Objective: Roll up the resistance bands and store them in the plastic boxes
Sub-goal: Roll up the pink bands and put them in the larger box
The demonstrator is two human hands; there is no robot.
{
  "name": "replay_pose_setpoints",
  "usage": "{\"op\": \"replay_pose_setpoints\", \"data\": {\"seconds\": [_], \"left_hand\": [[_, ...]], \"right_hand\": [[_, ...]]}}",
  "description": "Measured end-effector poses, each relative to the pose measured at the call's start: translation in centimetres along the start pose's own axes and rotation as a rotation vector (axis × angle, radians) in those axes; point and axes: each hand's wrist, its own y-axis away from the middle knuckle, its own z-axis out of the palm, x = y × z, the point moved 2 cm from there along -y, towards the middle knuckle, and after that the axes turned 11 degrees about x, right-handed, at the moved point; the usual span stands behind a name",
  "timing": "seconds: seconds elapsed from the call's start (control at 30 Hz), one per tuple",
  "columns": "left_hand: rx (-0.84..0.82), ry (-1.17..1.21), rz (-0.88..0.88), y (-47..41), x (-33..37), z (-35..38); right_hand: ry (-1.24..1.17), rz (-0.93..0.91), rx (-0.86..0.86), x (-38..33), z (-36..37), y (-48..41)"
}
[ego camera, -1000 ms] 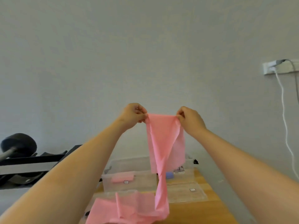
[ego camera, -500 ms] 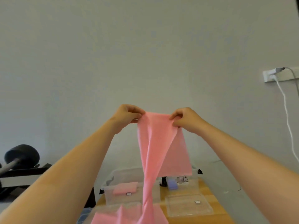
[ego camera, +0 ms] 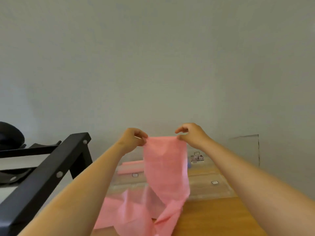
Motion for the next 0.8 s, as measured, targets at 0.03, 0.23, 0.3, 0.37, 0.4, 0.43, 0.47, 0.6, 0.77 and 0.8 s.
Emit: {"op": "replay_pose_setpoints", "data": {"seconds": [0.03,0.23,0.3,0.37,0.4,0.43,0.47,0.6,0.77,0.8], "left_hand": [[-0.039,-0.077,-0.023,0.0,-1.7,1.1],[-0.265,-0.204,-0.017,2.8,-10.1,7.3],[-0.376,-0.228,-0.047,4.0,-12.1,9.0],[-0.465,-0.271,-0.076,5.0,-13.5,10.6],[-0.503,-0.305,-0.079,5.6,-14.0,11.3],[-0.543,-0.348,-0.072,6.1,-14.4,11.9],[-0.571,-0.390,-0.065,6.6,-14.8,12.4],[-0.545,-0.488,-0.022,7.4,-15.9,13.5],[-0.464,-0.412,0.017,6.1,-15.7,13.4],[-0.452,-0.391,0.028,5.7,-15.4,13.1]], "right_hand": [[0.038,0.024,-0.088,1.1,1.6,0.3],[0.232,0.117,-0.404,7.8,10.1,4.1],[0.218,0.123,-0.500,9.3,11.8,6.2],[0.257,0.138,-0.579,10.8,13.1,8.0],[0.285,0.147,-0.588,11.7,13.5,8.7],[0.311,0.158,-0.586,12.6,13.9,9.2],[0.336,0.163,-0.592,13.4,14.1,9.6],[0.405,0.143,-0.669,14.9,13.8,9.9],[0.576,0.001,-0.559,15.2,12.0,9.8],[0.588,-0.007,-0.506,15.1,11.5,9.6]]}}
